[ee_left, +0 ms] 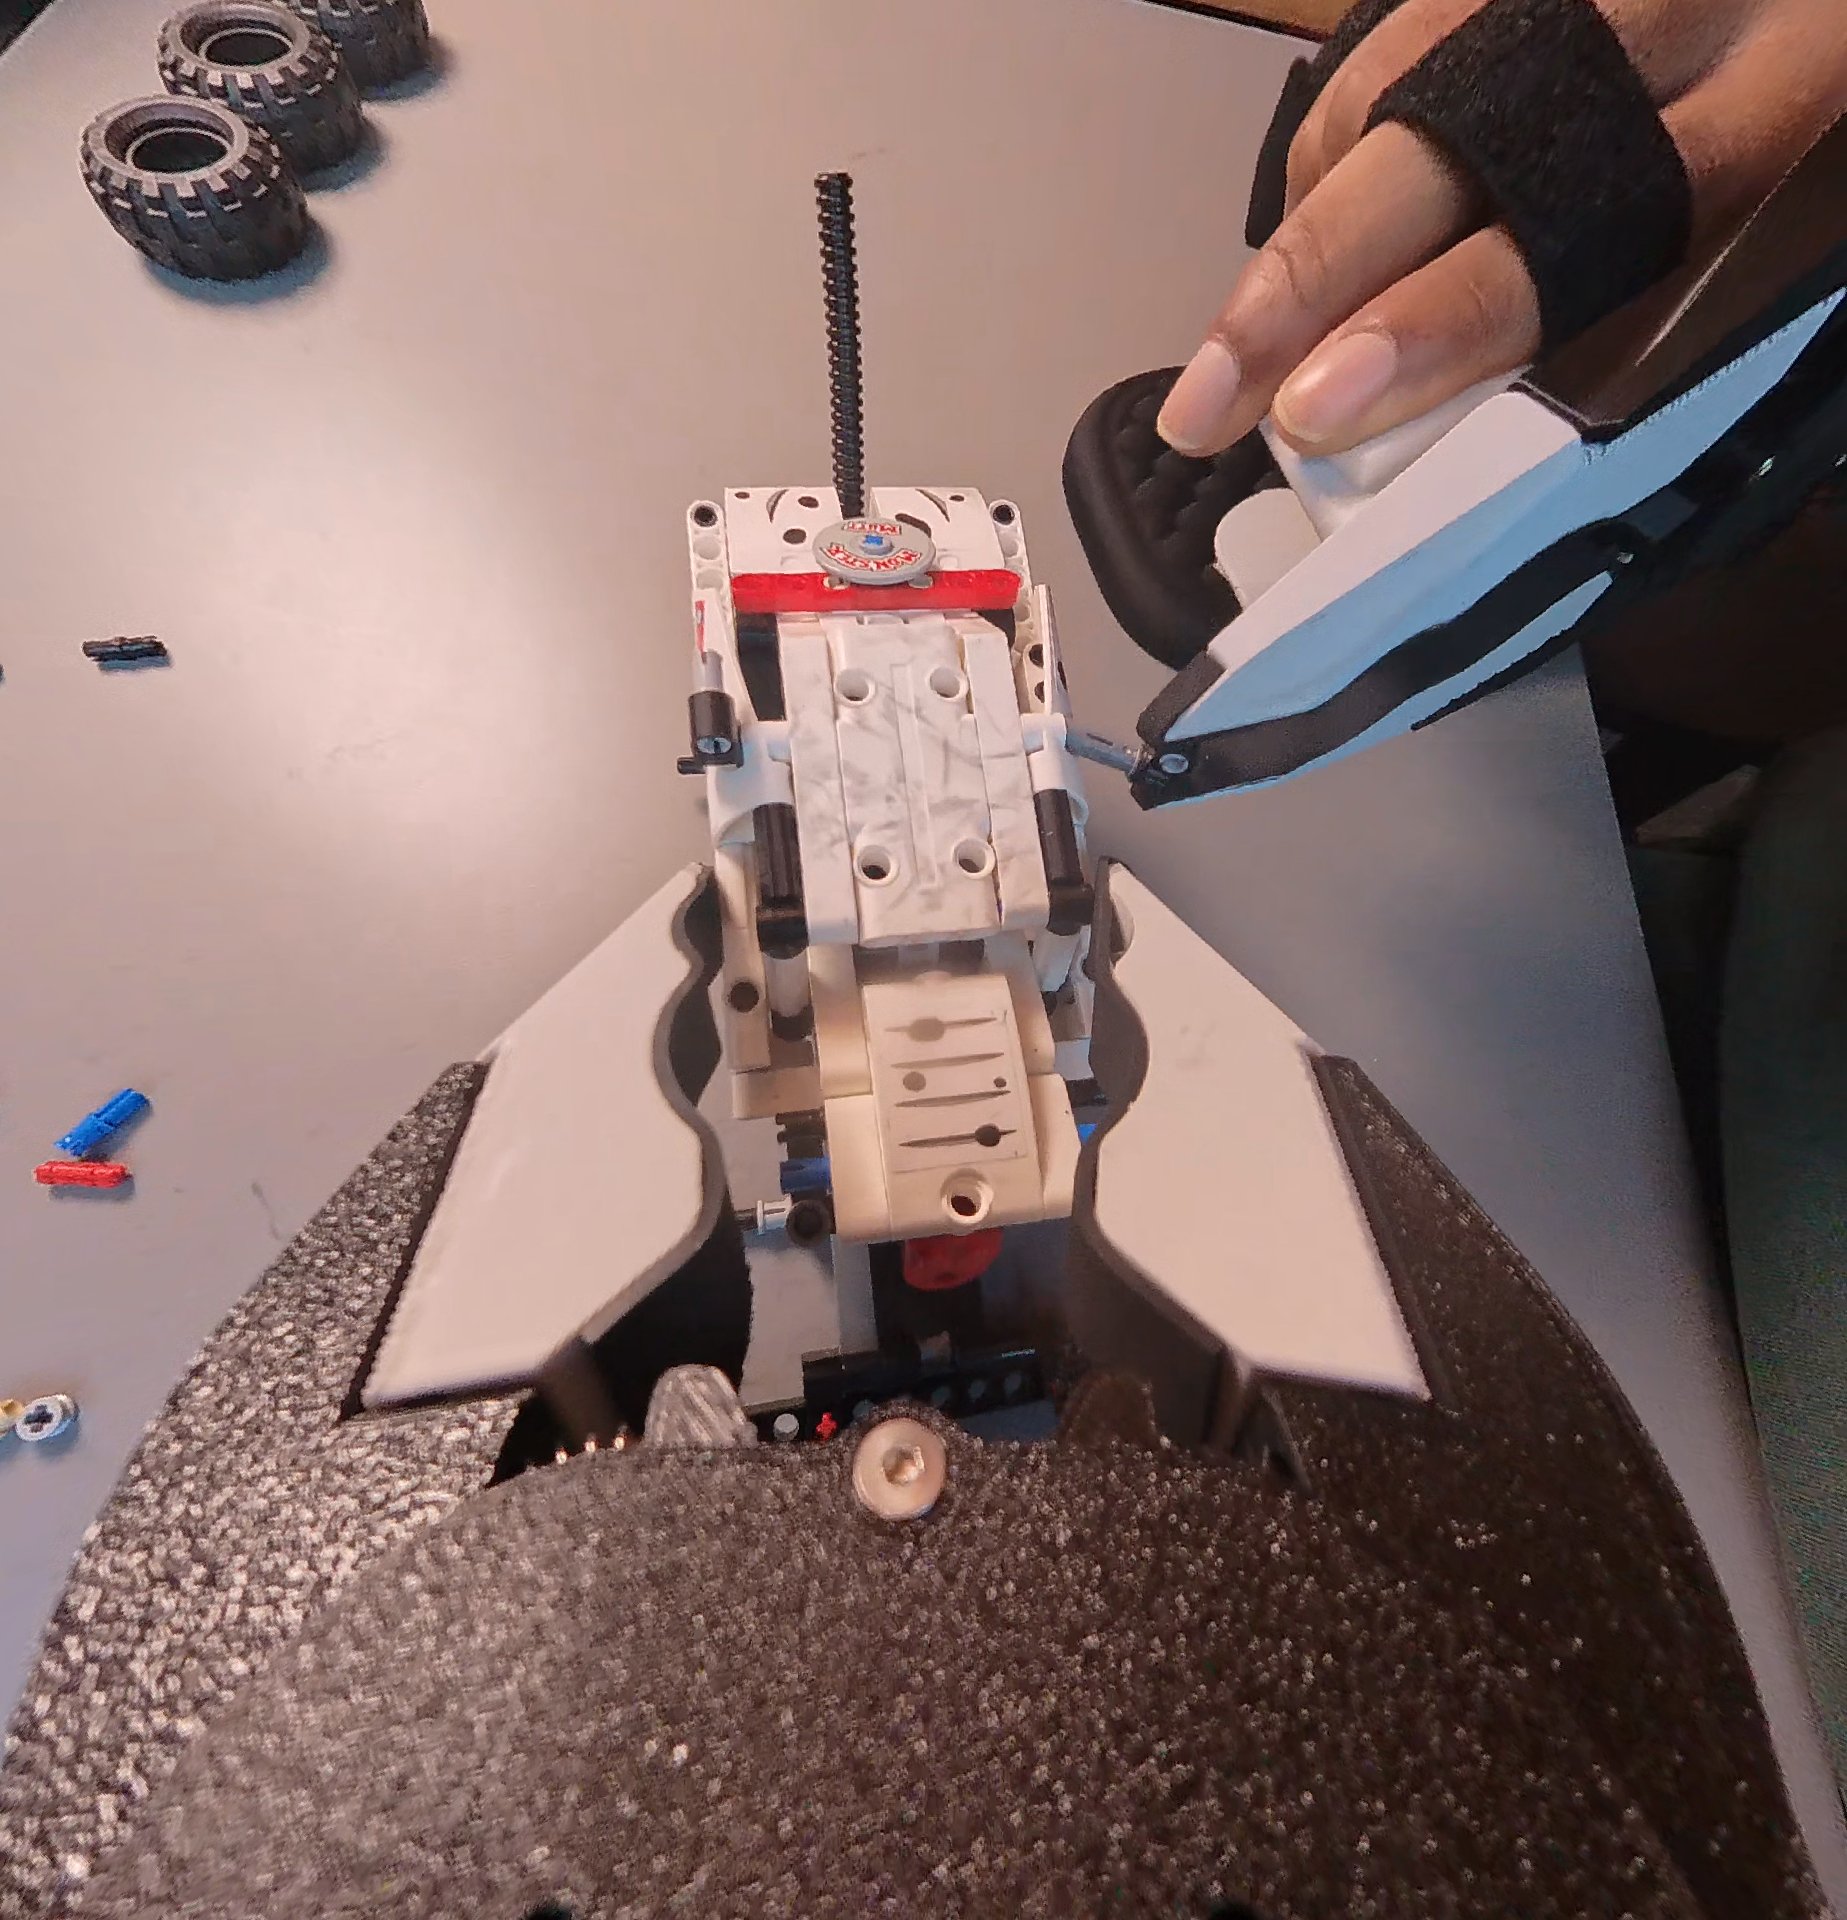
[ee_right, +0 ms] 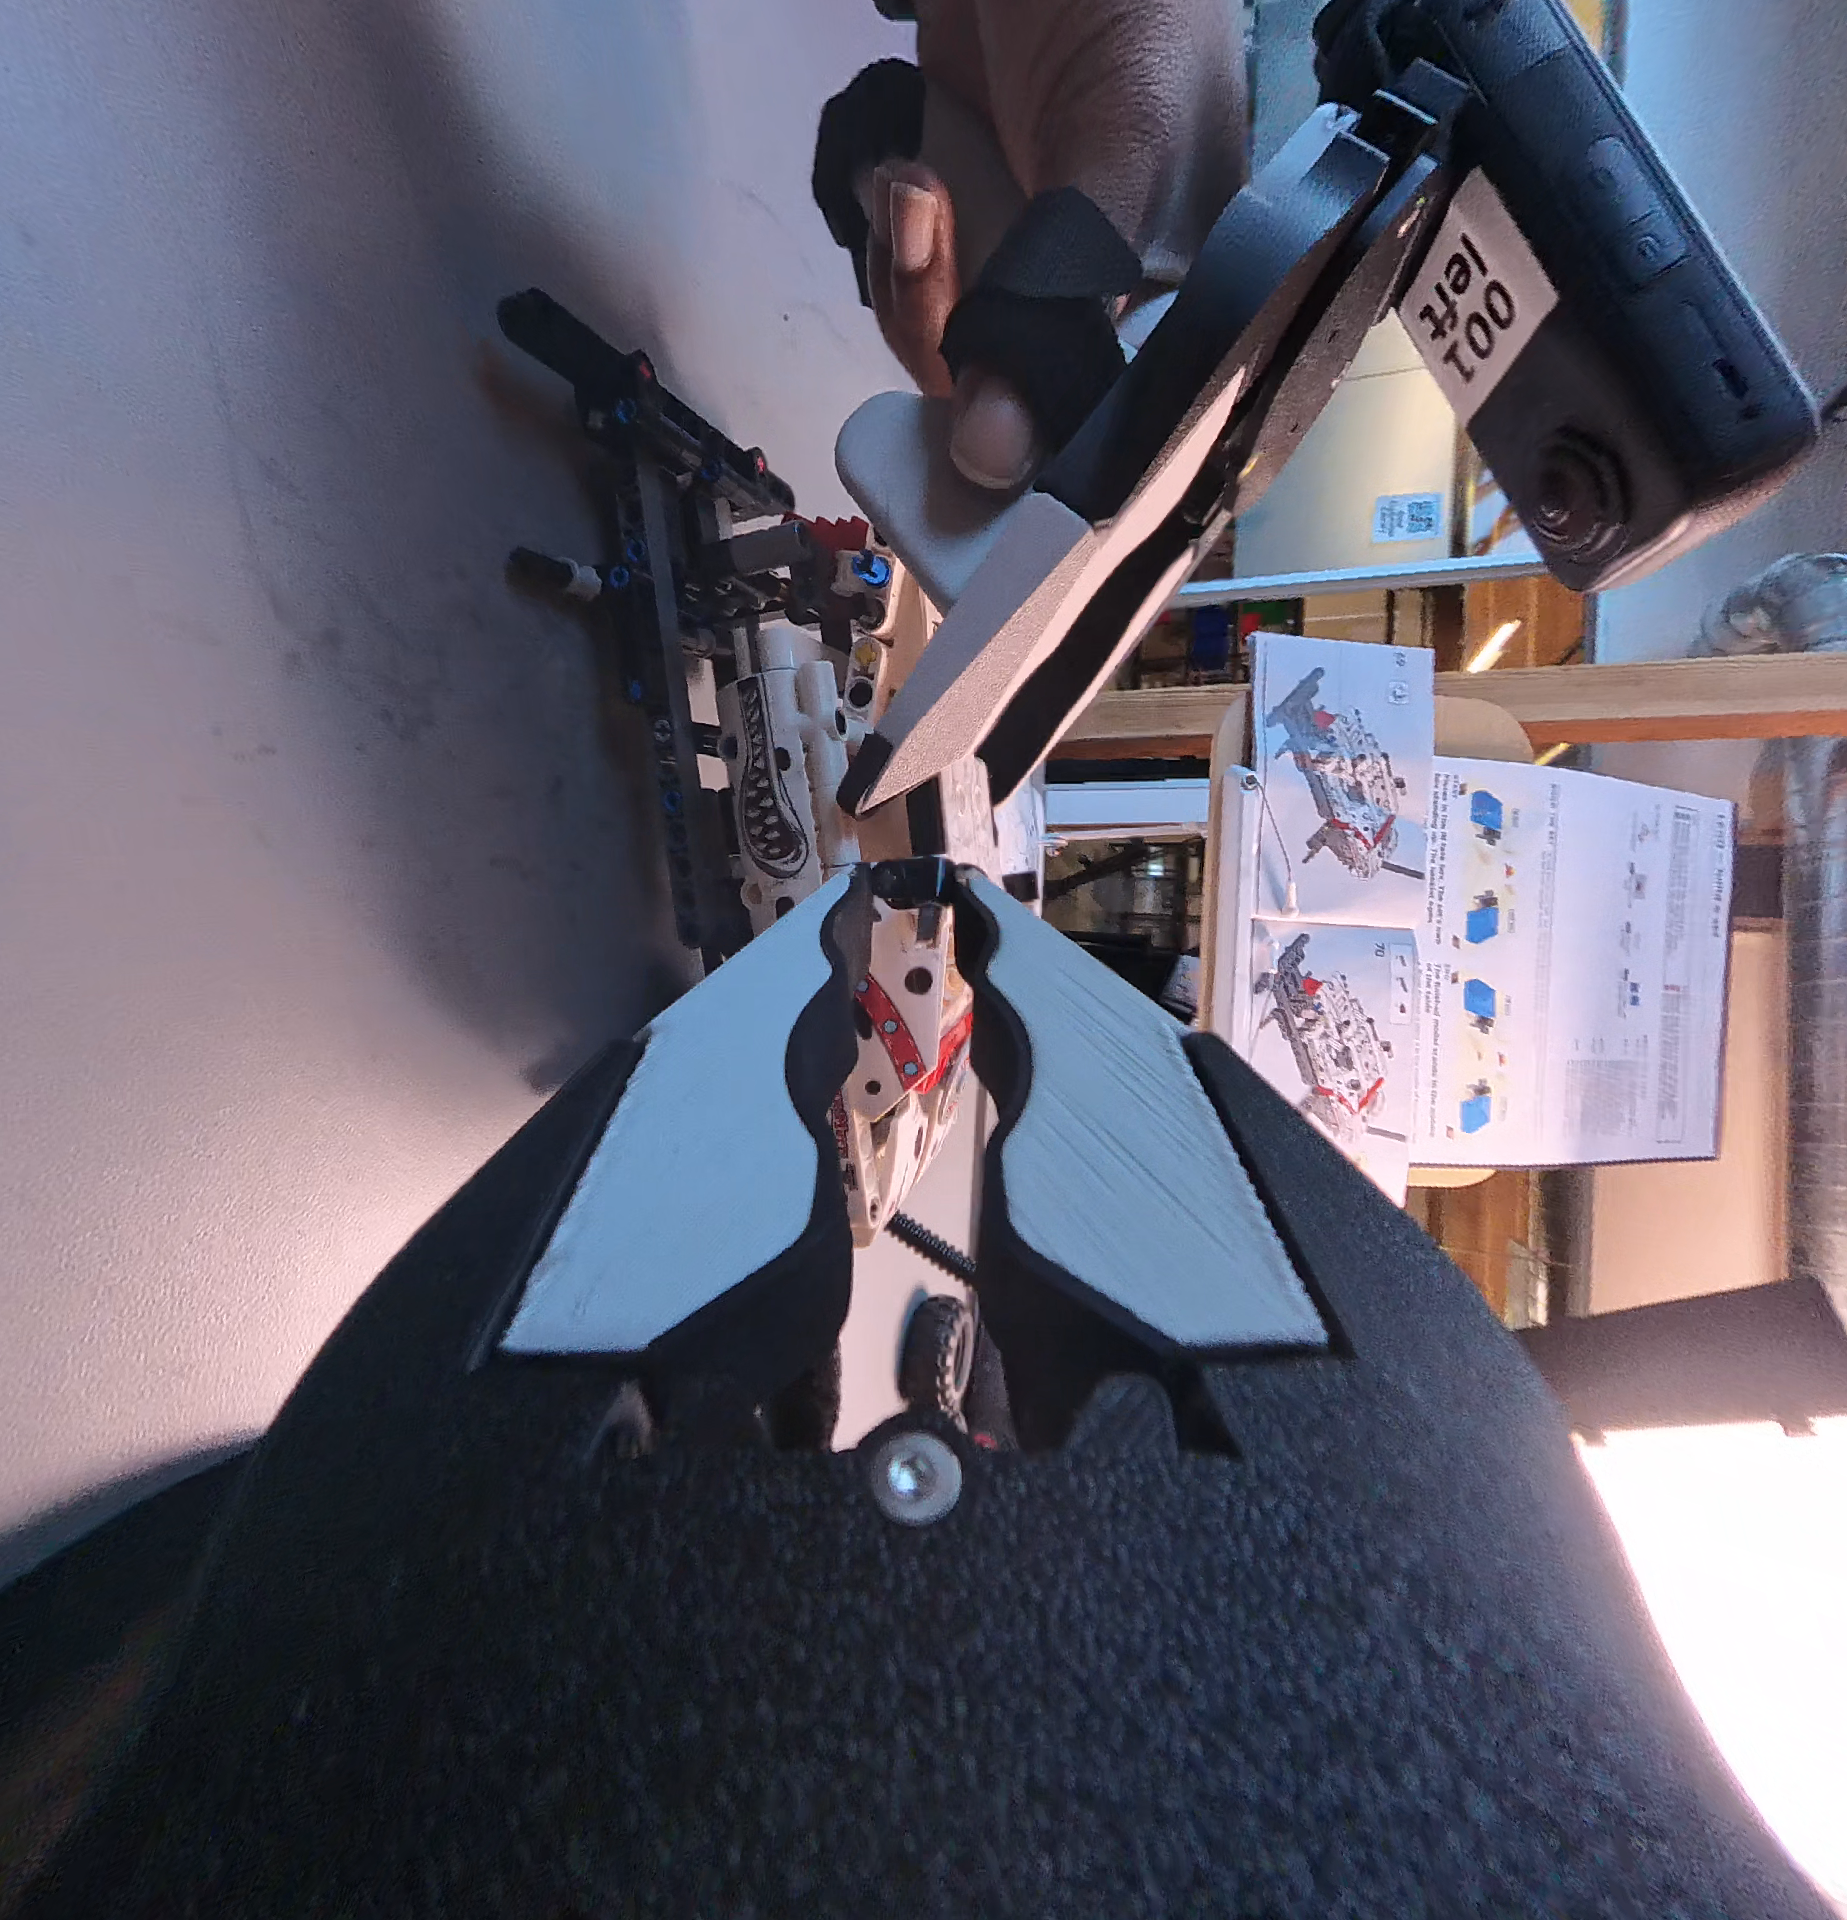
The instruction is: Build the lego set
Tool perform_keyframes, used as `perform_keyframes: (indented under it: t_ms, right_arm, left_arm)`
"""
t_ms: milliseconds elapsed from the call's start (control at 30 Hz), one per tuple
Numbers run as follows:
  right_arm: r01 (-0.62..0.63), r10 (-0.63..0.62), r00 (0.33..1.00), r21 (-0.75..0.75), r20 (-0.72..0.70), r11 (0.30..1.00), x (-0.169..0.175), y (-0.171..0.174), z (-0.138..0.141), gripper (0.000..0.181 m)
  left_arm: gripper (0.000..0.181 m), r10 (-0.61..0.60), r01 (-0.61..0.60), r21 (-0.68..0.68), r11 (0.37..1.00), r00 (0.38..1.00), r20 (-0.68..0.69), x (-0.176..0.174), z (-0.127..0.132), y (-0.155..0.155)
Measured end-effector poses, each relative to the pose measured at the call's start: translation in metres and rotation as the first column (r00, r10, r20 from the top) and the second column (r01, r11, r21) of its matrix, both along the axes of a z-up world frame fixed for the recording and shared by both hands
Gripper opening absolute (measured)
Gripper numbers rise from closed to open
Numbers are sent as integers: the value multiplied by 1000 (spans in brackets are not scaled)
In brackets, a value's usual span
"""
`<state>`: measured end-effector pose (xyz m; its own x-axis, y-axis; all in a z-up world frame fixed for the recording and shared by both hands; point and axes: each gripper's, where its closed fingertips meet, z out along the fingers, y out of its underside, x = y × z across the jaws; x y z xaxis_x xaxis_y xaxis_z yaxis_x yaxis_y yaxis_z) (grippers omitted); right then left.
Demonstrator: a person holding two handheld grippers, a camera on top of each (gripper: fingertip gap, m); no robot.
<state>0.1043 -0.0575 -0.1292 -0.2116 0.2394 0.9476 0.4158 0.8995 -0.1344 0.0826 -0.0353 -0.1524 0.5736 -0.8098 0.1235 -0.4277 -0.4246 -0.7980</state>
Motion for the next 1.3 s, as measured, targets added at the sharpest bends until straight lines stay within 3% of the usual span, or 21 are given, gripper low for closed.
perform_keyframes:
  t_ms: [333, 800, 1100, 1300]
  right_arm:
    - [-176, 182, 981, -88, 68, 980, 5, 0, 0, 14]
    - [-178, 181, 981, -54, 62, 983, 6, 3, -1, 14]
    - [-96, 99, 993, -43, 68, 994, 11, 14, -2, 14]
    - [109, -103, 992, -90, 69, 990, 11, 21, -3, 13]
  left_arm:
    - [71, -10, 10, -7, 1000, 999, 38, 0, 1, 0]
    - [70, -22, 23, -11, 1000, 999, 27, -1, 0, -1]
    - [70, 18, -18, -13, 1000, 999, 34, -1, 1, -1]
    - [70, 143, -143, -11, 990, 990, 15, -2, 0, 5]
